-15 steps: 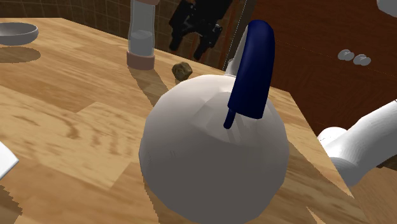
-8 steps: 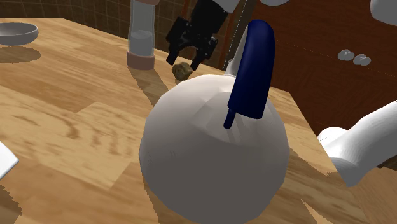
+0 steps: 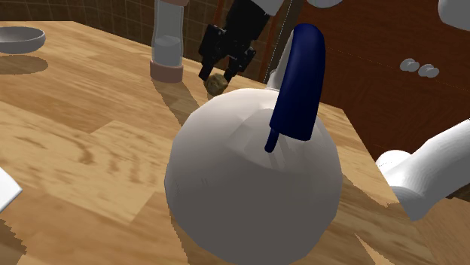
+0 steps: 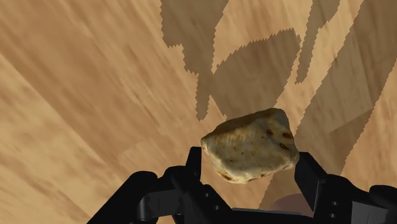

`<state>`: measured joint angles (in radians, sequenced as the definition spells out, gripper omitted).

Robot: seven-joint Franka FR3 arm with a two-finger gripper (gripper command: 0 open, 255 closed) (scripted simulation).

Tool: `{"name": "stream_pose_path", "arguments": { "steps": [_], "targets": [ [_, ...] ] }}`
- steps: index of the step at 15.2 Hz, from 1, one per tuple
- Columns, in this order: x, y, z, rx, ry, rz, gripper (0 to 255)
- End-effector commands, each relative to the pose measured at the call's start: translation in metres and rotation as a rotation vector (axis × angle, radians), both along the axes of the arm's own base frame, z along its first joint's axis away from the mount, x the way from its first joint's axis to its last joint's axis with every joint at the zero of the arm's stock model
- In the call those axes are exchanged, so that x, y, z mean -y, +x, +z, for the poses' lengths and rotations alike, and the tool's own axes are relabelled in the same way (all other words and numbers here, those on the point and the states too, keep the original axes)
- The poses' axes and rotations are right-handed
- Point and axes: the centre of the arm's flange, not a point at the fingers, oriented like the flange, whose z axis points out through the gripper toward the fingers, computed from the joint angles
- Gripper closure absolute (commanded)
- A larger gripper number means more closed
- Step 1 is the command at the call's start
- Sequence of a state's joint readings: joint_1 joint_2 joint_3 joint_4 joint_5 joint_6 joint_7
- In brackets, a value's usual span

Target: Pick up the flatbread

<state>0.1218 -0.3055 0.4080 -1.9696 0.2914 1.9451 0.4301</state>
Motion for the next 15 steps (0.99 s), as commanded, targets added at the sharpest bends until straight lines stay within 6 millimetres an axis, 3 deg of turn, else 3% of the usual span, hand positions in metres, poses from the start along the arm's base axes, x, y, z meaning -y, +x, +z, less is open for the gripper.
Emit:
{"name": "stream_pose_path", "arguments": {
  "steps": [1,15],
  "targets": [
    [0.000,0.000,-0.001,-0.003,-0.001,0.000,255],
    [-0.001,0.000,0.067,-0.003,-0.001,0.001,255]
  ]
}}
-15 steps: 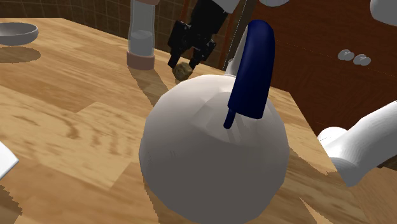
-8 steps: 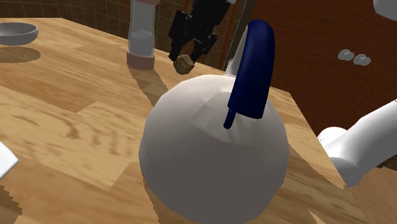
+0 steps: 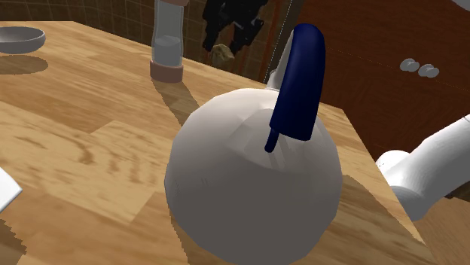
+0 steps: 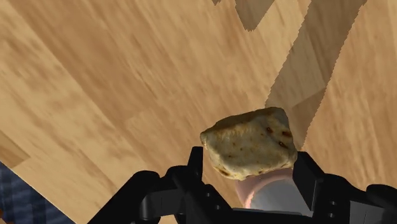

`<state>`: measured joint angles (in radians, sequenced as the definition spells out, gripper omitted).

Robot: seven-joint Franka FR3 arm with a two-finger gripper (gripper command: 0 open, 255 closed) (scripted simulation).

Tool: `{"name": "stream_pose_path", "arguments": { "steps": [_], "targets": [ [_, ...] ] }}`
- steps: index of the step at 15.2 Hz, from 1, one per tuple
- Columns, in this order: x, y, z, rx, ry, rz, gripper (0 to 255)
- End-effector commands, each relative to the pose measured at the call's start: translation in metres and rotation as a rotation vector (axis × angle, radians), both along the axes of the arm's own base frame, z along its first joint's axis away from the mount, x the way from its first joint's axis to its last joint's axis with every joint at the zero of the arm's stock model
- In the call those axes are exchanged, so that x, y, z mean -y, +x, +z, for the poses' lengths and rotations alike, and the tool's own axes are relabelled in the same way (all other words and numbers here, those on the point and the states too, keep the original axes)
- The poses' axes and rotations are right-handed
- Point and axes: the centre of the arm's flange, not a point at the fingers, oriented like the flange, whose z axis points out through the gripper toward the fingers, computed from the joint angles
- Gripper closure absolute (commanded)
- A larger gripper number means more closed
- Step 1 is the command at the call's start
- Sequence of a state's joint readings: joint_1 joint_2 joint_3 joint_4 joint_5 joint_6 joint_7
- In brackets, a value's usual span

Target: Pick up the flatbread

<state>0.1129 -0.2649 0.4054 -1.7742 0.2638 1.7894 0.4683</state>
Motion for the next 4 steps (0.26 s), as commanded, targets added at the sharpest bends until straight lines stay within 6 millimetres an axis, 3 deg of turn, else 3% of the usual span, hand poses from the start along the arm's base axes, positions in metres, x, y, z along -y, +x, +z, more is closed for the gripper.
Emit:
{"name": "stream_pose_path", "arguments": {
  "steps": [1,4],
  "targets": [
    [0.0010,-0.0009,0.0106,0.000,0.000,0.000,255],
    [0.0010,-0.0010,0.0167,0.000,0.000,0.000,255]
  ]
}}
